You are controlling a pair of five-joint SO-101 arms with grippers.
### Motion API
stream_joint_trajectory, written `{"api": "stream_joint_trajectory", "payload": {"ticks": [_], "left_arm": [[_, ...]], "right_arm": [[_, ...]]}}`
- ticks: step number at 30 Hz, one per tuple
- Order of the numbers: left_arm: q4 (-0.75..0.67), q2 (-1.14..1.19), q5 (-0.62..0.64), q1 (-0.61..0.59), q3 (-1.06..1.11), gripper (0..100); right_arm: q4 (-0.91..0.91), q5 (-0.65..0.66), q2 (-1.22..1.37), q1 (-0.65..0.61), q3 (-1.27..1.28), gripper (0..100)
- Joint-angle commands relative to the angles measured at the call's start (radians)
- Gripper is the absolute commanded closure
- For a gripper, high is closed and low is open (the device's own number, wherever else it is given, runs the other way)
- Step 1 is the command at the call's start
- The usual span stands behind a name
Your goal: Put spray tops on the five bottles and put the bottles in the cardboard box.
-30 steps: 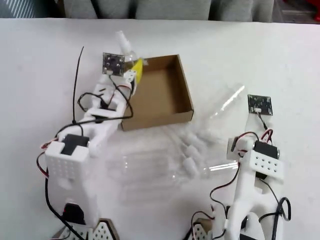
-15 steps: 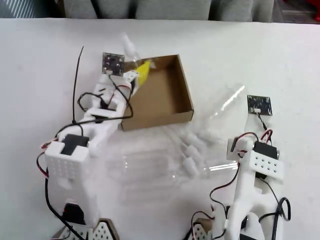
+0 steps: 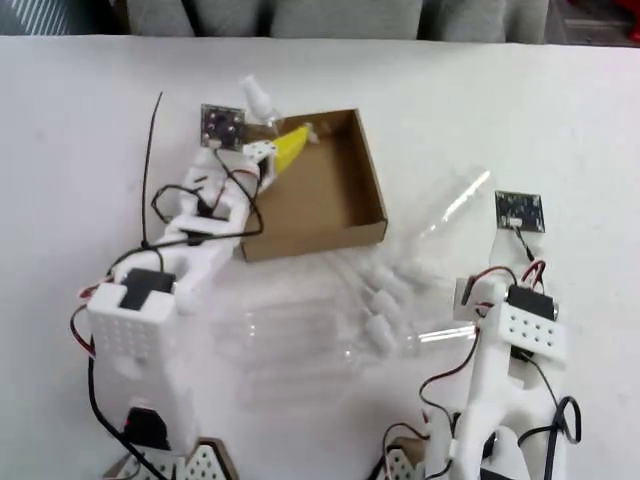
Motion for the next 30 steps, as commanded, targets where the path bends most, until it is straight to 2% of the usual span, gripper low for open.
{"api": "stream_joint_trajectory", "payload": {"ticks": [1, 9, 12, 17, 19, 23, 26, 30], "left_arm": [[-0.023, -0.053, -0.006, -0.013, 0.0, 61], [-0.02, -0.377, -0.005, 0.007, 0.311, 61], [0.061, -0.478, -0.005, 0.002, 0.374, 61], [0.29, -0.694, -0.002, -0.015, 0.446, 64], [0.371, -0.8, -0.002, -0.022, 0.48, 74], [0.548, -1.026, -0.011, -0.024, 0.542, 99], [0.738, -1.21, -0.011, -0.024, 0.574, 91], [1.097, -1.481, -0.009, -0.025, 0.565, 91]], "right_arm": [[-0.019, 0.009, -0.018, -0.008, -0.005, 98.1], [-0.027, 0.006, -0.016, -0.008, -0.002, 98.1], [-0.048, 0.008, -0.016, -0.008, 0.011, 98.1], [-0.054, 0.006, -0.016, -0.008, 0.014, 98.1], [-0.054, 0.005, -0.016, -0.008, 0.014, 98.1], [-0.054, 0.002, -0.016, -0.007, 0.015, 98.1], [-0.054, 0.002, -0.016, -0.005, 0.015, 98.1], [-0.054, 0.002, -0.016, -0.007, 0.025, 98.1]]}}
